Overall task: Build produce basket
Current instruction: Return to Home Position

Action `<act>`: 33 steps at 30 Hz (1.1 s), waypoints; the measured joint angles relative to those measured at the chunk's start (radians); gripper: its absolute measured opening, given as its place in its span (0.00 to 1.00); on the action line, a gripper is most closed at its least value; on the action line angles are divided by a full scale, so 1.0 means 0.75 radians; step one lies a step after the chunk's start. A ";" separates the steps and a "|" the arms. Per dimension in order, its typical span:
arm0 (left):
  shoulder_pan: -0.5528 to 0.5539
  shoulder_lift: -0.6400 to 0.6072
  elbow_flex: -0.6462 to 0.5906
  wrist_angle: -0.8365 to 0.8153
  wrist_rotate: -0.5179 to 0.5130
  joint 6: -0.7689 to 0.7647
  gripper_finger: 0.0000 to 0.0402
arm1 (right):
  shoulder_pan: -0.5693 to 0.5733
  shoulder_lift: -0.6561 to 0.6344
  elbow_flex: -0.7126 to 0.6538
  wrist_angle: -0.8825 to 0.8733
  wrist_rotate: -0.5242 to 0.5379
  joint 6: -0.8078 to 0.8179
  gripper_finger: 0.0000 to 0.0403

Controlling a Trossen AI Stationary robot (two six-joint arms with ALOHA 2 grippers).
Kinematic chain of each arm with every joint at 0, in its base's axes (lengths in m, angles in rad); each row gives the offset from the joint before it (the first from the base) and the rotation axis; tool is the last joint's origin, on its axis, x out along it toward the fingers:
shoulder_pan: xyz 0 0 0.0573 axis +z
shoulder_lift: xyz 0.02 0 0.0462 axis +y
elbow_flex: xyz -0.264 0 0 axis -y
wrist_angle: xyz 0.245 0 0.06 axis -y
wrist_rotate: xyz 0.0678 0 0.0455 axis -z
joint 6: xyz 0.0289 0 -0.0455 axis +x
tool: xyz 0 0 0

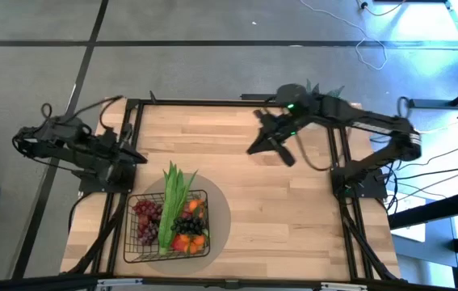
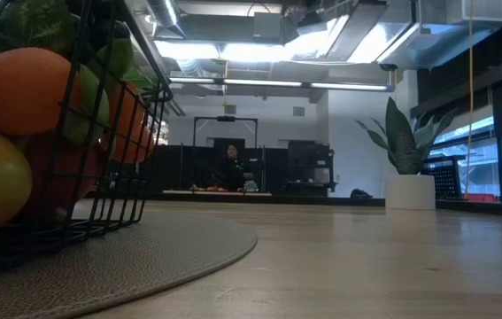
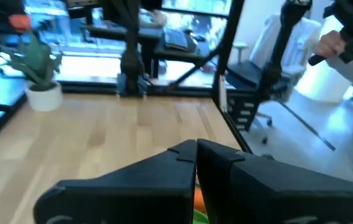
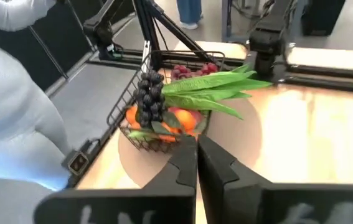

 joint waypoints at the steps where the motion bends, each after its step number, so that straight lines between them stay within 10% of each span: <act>1: 0.001 -0.023 0.000 -0.007 -0.019 0.001 0.00 | -0.015 -0.034 -0.010 -0.026 0.000 -0.034 0.00; 33: 0.001 -0.504 -0.403 0.078 -0.183 0.029 0.00 | -0.174 -0.950 -1.201 0.971 -0.044 0.415 0.00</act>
